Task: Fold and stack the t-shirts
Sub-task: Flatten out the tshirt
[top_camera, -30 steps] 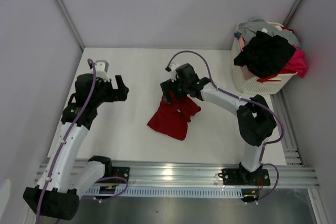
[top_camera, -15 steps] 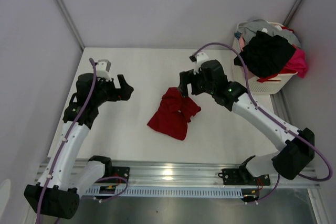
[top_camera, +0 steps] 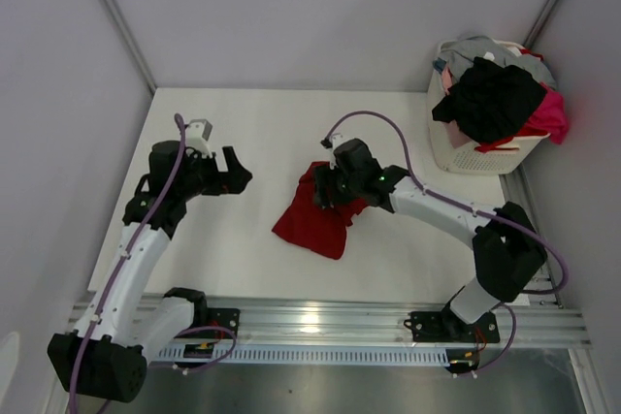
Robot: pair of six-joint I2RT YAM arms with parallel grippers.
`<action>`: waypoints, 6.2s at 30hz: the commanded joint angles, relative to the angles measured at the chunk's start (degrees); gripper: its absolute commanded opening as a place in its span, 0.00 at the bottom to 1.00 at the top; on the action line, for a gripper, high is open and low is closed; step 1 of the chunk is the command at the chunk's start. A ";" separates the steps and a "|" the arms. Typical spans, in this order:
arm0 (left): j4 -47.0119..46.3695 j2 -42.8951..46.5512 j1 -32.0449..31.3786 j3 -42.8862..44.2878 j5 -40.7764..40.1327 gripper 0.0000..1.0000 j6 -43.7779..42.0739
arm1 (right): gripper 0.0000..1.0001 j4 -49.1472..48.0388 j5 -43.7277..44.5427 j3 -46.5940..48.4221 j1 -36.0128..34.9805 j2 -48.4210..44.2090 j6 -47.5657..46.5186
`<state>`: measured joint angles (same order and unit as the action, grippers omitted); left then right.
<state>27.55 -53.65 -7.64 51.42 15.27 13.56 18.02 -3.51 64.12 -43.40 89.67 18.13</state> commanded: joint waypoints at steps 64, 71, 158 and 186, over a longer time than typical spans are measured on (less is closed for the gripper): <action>-15.19 -23.91 -44.06 5.17 -29.70 0.00 9.21 | 0.00 2.10 3.94 36.85 11.14 14.83 -10.92; 2.93 -4.44 -22.97 32.53 -22.23 0.00 -11.13 | 0.00 7.39 7.46 56.54 11.49 13.96 -19.70; 5.86 21.40 -32.18 -16.26 -15.75 0.99 20.91 | 0.00 9.41 11.15 19.37 -3.28 18.09 -23.40; -11.63 -31.25 -47.11 -0.09 -5.16 0.74 35.56 | 0.00 0.78 7.73 2.41 31.09 4.99 -10.22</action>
<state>21.04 -83.29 -53.43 52.80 7.75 45.08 21.15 2.66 65.84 -12.36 99.63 7.92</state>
